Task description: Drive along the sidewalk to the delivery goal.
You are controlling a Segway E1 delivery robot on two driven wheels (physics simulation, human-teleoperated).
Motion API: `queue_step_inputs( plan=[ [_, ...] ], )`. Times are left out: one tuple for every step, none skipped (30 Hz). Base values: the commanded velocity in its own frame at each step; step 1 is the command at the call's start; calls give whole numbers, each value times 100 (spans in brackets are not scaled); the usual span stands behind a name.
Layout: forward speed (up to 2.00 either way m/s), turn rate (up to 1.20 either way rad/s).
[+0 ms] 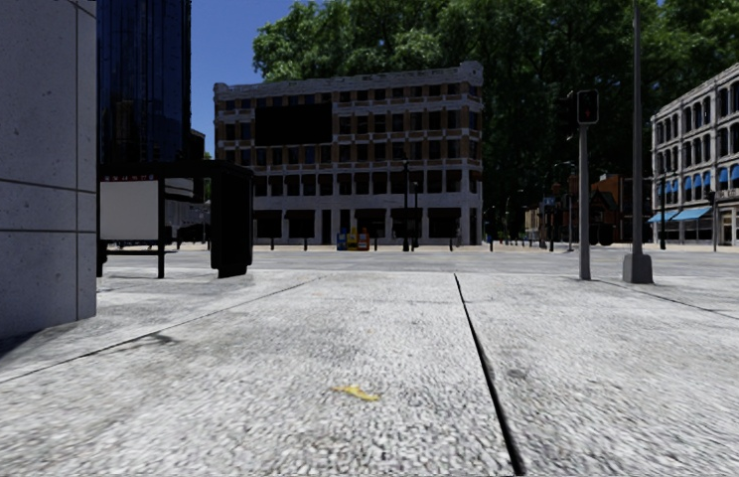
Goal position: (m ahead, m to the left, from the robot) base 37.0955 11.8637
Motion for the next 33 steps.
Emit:
queue_step_inputs(
  plan=[
    [200,54],
    [200,54],
    [200,54],
    [200,54],
    [200,54],
    [200,54],
    [200,54],
    [200,34],
    [200,34],
    [200,0],
    [200,0],
    [200,0],
    [200,0],
    [200,0],
    [200,0],
    [200,0],
    [200,0],
    [200,0],
    [200,0],
    [200,0],
    [200,0],
    [200,1],
    [200,5],
    [200,9],
    [200,9],
    [200,16],
    [200,24],
    [200,29],
    [200,29],
    [200,31],
    [200,34],
    [200,36],
    [200,36]
  ],
)
